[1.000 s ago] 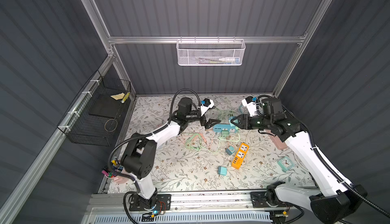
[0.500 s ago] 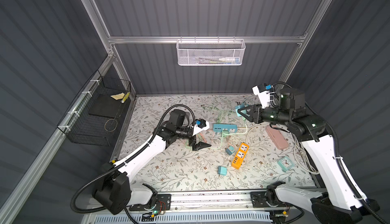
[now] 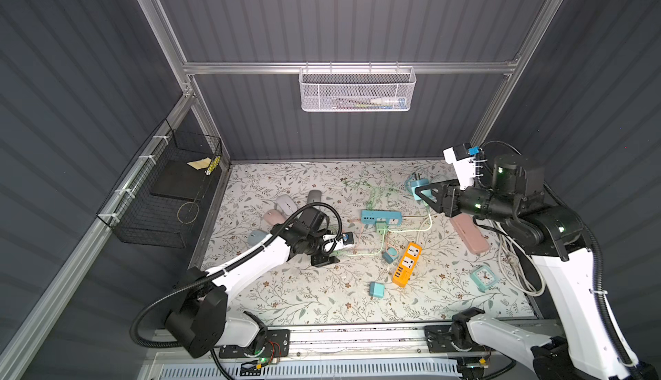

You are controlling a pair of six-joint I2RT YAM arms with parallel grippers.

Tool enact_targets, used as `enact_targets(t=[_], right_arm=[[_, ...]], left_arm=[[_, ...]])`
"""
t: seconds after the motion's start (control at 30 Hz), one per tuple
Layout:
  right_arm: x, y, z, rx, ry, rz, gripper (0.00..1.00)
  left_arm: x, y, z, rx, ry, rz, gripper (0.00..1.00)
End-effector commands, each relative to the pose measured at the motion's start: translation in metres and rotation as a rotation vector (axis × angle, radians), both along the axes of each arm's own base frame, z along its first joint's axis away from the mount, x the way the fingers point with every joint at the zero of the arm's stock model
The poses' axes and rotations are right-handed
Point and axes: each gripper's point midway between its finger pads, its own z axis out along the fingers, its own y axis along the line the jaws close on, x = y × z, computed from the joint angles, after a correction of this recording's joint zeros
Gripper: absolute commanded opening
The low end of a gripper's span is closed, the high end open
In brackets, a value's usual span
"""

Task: Unplug the wireless mouse
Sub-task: Remove the power cord from the mouse.

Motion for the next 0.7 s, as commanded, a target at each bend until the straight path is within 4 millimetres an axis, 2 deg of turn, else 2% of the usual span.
enact_targets(t=[0.0, 0.07, 0.17, 0.2, 0.23, 0.27, 0.3, 0.33, 0.47, 0.57, 0.6, 0.67], right_arm=[[-0.008, -0.009, 0.000, -0.024, -0.026, -0.020, 0.12], [-0.011, -0.011, -0.001, -0.033, -0.031, -0.027, 0.12], [-0.015, -0.013, -0.003, -0.035, -0.032, -0.026, 0.12], [-0.017, -0.013, -0.003, -0.033, -0.033, -0.025, 0.12], [-0.017, -0.014, -0.004, -0.032, -0.034, -0.025, 0.12], [-0.018, -0.014, -0.004, -0.032, -0.035, -0.024, 0.12], [-0.019, -0.014, -0.005, -0.032, -0.034, -0.024, 0.12], [-0.019, -0.014, -0.006, -0.032, -0.035, -0.025, 0.12], [-0.019, -0.017, -0.013, -0.042, -0.033, -0.040, 0.13], [-0.011, -0.028, -0.031, -0.102, -0.009, -0.106, 0.14], [-0.010, -0.030, -0.038, -0.112, 0.004, -0.115, 0.17], [-0.011, -0.025, -0.056, -0.104, 0.030, -0.088, 0.45]], left_arm=[[0.003, 0.008, -0.012, 0.075, -0.003, 0.009, 0.62], [0.005, 0.008, -0.020, 0.089, 0.017, 0.025, 0.66], [0.007, 0.004, -0.028, 0.097, 0.067, 0.031, 0.64], [0.006, -0.001, -0.027, 0.083, 0.087, 0.024, 0.56], [0.006, -0.004, -0.025, 0.072, 0.105, 0.016, 0.44], [0.007, -0.006, -0.024, 0.065, 0.117, 0.013, 0.29], [0.006, -0.010, -0.021, 0.038, 0.151, 0.001, 0.07], [0.008, -0.011, -0.020, 0.034, 0.162, 0.007, 0.00], [0.012, -0.013, -0.007, 0.004, 0.155, 0.017, 0.00], [0.038, 0.003, 0.007, 0.068, 0.011, 0.125, 0.00], [0.049, 0.008, 0.017, 0.080, -0.048, 0.169, 0.00], [0.073, 0.016, 0.056, 0.065, -0.204, 0.270, 0.00]])
